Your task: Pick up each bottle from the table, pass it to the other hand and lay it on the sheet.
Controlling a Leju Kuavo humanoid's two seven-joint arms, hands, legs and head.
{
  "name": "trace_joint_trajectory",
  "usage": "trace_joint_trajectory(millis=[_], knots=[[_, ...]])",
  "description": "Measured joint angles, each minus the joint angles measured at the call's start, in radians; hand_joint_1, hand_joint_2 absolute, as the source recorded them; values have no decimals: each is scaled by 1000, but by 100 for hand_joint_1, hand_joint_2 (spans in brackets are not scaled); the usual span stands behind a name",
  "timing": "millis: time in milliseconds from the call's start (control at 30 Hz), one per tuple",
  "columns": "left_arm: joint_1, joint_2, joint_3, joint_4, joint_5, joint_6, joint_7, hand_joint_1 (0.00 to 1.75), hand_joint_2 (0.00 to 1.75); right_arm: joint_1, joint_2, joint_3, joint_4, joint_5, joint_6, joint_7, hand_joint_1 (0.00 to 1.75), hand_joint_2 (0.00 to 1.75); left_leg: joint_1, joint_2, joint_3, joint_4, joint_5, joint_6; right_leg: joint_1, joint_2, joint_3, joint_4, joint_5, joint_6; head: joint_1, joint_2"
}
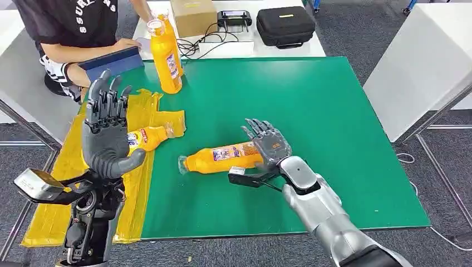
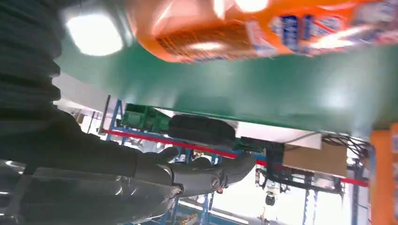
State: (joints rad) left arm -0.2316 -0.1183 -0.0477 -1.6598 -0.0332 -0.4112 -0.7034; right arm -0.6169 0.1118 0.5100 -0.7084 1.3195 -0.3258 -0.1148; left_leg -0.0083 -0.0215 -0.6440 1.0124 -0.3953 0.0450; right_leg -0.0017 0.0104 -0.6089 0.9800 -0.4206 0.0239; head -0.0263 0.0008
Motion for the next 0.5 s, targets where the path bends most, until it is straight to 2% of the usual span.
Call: trace_joint_trajectory(millis=[200,300,500], knots=[[0,0,5,10,3,-6,0,0,175,0,14,10,-14,17,27,10,0,175,0,0,0,0,0,0,0,0,0,0,0,0,0,0],[-3,-3,5,19,2,-9,0,0,175,-1,21,16,-14,4,76,8,0,175,0,0,0,0,0,0,0,0,0,0,0,0,0,0],[-23,-14,5,32,0,-29,0,0,175,-45,31,13,60,-117,246,-91,0,175,0,0,0,0,0,0,0,0,0,0,0,0,0,0]])
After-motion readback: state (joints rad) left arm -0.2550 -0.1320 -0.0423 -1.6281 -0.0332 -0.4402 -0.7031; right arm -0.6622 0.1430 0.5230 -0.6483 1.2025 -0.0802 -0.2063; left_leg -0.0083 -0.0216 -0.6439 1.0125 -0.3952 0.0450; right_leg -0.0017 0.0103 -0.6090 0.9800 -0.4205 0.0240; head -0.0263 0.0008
